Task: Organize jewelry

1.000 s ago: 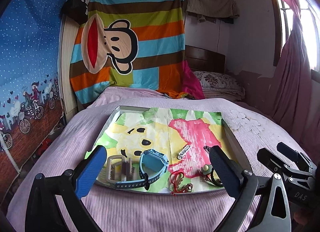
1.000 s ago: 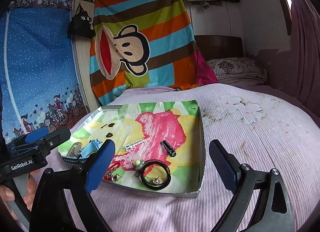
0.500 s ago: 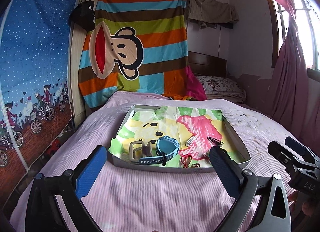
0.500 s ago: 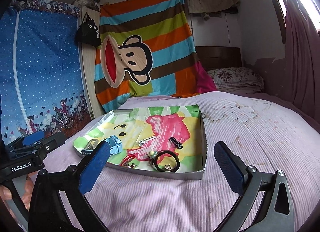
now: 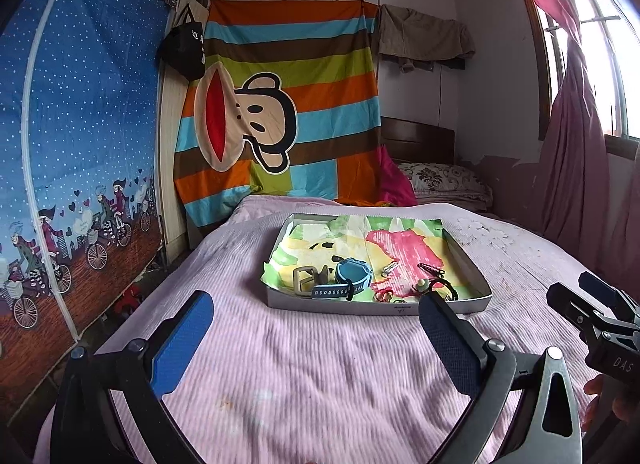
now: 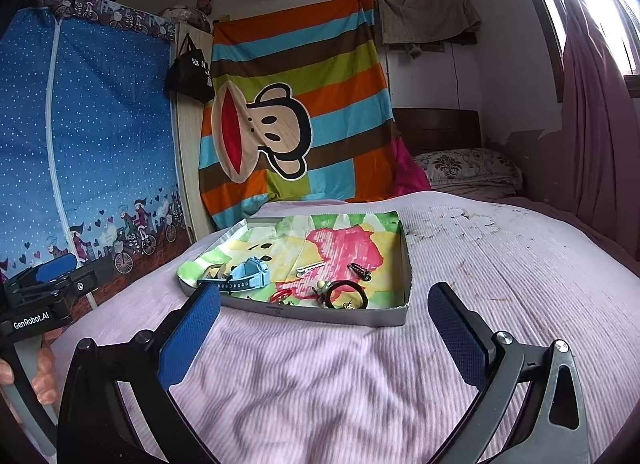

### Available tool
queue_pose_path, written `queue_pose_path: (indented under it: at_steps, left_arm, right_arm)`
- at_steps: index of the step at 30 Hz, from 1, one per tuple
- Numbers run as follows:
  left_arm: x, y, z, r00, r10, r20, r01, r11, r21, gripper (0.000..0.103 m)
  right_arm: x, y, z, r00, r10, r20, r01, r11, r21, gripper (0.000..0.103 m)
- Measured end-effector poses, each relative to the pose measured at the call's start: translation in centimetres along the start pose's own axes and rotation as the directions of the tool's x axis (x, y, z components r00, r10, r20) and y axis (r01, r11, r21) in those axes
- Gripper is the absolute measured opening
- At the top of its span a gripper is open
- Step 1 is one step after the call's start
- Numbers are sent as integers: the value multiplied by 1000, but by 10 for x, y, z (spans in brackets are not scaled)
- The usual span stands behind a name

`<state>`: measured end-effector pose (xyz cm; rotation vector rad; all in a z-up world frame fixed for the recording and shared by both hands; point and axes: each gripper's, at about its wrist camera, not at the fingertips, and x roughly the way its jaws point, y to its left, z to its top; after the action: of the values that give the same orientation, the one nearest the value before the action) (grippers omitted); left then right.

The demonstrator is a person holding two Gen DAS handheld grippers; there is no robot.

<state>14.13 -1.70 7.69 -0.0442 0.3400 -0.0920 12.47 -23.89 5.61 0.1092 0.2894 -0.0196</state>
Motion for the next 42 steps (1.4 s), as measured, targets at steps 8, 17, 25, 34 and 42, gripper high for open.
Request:
queue_pose_path:
  at_steps: [8, 17, 25, 34, 42]
  left_arm:
    - [-36, 6, -22, 1000, 17, 3, -17, 1000, 16, 103]
    - [-62, 11, -49, 1000, 17, -10, -16, 1000, 16, 103]
    - [-71, 12, -62, 1000, 25, -13, -25, 1000, 12, 103]
    - [-72, 12, -70, 999, 32, -11, -31, 999, 19, 103]
    - [-74, 14, -82, 999, 45, -19, -44, 998, 33, 103]
  right_arm:
    - [-38, 8, -21, 1000, 2, 1, -2, 1000, -2, 102]
    - [-73, 11, -44, 1000, 1, -10, -1, 1000, 10, 102]
    - [-88, 5, -60, 1000, -14, -14, 14, 1000, 25, 102]
    - [-97, 12, -71, 1000, -24, 5, 24, 1000, -3, 102]
    - [-101, 22, -77, 1000, -12, 9, 12, 1000, -23, 102]
